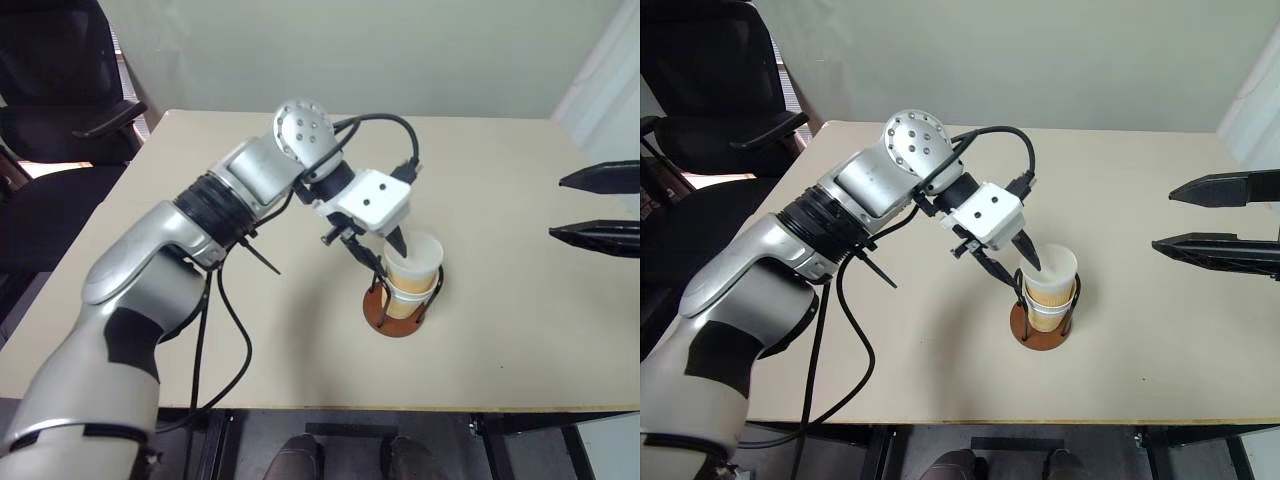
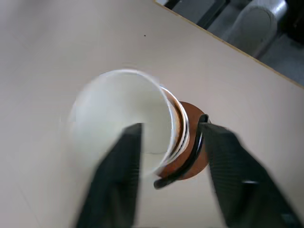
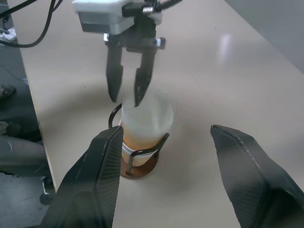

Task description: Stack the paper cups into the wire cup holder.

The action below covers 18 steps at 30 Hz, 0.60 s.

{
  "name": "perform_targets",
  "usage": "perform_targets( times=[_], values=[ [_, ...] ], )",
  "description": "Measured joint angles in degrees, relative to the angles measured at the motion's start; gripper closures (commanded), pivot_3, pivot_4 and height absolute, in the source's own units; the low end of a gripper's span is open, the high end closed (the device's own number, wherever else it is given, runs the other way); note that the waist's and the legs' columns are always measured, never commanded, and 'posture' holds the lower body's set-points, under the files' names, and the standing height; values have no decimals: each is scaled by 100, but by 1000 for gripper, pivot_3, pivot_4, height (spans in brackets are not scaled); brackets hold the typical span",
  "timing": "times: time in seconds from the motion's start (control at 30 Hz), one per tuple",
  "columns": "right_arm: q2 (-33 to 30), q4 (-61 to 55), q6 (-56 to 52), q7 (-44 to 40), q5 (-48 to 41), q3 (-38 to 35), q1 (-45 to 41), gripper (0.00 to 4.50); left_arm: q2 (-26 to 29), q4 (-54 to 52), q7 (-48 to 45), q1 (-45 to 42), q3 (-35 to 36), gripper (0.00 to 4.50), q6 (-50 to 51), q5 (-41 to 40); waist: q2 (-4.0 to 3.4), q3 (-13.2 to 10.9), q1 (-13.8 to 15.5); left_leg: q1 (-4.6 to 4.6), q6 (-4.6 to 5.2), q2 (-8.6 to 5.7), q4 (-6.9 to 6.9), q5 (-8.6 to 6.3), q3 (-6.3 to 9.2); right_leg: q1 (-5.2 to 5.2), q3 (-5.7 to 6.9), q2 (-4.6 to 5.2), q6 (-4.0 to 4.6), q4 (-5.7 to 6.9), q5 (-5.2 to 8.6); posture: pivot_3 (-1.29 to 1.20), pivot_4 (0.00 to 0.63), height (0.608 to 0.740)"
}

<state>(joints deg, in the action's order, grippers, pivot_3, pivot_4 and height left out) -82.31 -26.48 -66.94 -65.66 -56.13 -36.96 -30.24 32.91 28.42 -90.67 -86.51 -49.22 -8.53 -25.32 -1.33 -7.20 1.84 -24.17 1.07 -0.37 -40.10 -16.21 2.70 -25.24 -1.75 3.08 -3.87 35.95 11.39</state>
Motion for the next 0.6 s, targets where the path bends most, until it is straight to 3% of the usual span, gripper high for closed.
perform_targets(
  times=[0.13, 0.33, 0.47, 0.6],
  values=[
    [11, 31, 155, 101, -16, 138, -4, 1479, -35, -36, -4, -17, 158, 22, 130, -103, 0, 0, 2, 0, 1, -2, -4, -1, -3, 1, -1, 1, -2, -1, -1, 0, 150, 740],
    [264, 83, 436, 472, -49, 515, -82, 1479, -181, 261, 41, -3, 1605, 22, 749, -88, -2, 1, -15, 6, 1, 1, -1, 0, -10, 0, -2, -3, -4, 4, -1, 0, 150, 740],
    [290, 234, 678, 431, 0, 776, -75, 1479, 474, 181, 447, 450, 2526, 22, 1398, 69, -17, 9, -89, 17, 0, 6, 5, 1, -19, -2, -10, -11, -6, 4, 1, 0, 150, 740],
    [372, 488, 941, 391, 41, 1208, -181, 1479, 1207, -202, 924, 1580, 3102, 22, 2132, 308, -21, 10, -110, 18, -3, 8, -7, 4, -15, -2, -12, -22, -5, 12, 0, 0, 150, 740]
  ],
)
